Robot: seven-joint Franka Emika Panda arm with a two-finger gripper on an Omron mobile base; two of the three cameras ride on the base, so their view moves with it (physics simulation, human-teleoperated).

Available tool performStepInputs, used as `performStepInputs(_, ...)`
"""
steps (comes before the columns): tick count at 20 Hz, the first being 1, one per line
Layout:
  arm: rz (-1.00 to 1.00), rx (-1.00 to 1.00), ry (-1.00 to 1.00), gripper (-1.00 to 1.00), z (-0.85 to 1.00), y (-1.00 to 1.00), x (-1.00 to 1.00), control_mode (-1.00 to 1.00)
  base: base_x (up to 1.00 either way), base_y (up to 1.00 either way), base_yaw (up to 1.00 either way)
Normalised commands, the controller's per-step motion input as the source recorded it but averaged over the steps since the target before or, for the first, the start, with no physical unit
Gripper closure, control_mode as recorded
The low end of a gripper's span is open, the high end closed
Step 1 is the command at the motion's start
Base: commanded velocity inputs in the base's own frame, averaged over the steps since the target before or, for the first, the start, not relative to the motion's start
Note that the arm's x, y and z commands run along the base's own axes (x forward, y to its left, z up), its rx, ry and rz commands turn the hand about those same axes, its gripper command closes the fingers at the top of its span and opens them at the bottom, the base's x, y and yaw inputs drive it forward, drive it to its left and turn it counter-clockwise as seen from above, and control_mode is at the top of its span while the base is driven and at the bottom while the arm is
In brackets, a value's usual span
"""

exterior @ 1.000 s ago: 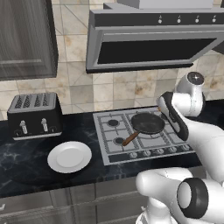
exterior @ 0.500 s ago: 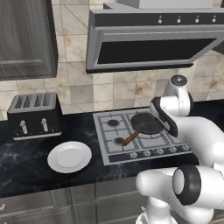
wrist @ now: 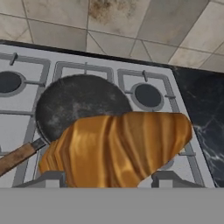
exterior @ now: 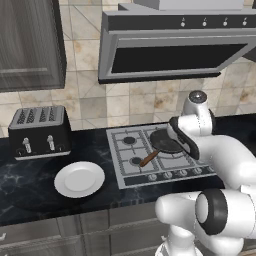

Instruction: Pick the croissant and place it on the pan. Then turn on the stove to warm the croissant.

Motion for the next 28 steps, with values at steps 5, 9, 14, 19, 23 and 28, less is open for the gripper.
performStepInputs(5, 0.00, 0.00, 0.07, 1.00, -0.25, 0.00, 0.38, -1.00, 0.00, 0.00, 0.00)
performStepInputs(9, 0.00, 0.00, 0.10, 1.00, -0.23, 0.00, 0.41, -1.00, 0.00, 0.00, 0.00)
performStepInputs(14, 0.00, 0.00, 0.08, 1.00, -0.04, 0.00, 0.33, -1.00, 0.00, 0.00, 0.00)
performStepInputs(19, 0.00, 0.00, 0.10, 1.00, -0.10, 0.00, 0.31, -1.00, 0.00, 0.00, 0.00)
performStepInputs(23, 0.00, 0.00, 0.11, 1.00, -0.28, 0.01, 0.30, -1.00, 0.00, 0.00, 0.00)
performStepInputs(28, 0.00, 0.00, 0.08, 1.00, -0.29, 0.00, 0.22, -1.00, 0.00, 0.00, 0.00)
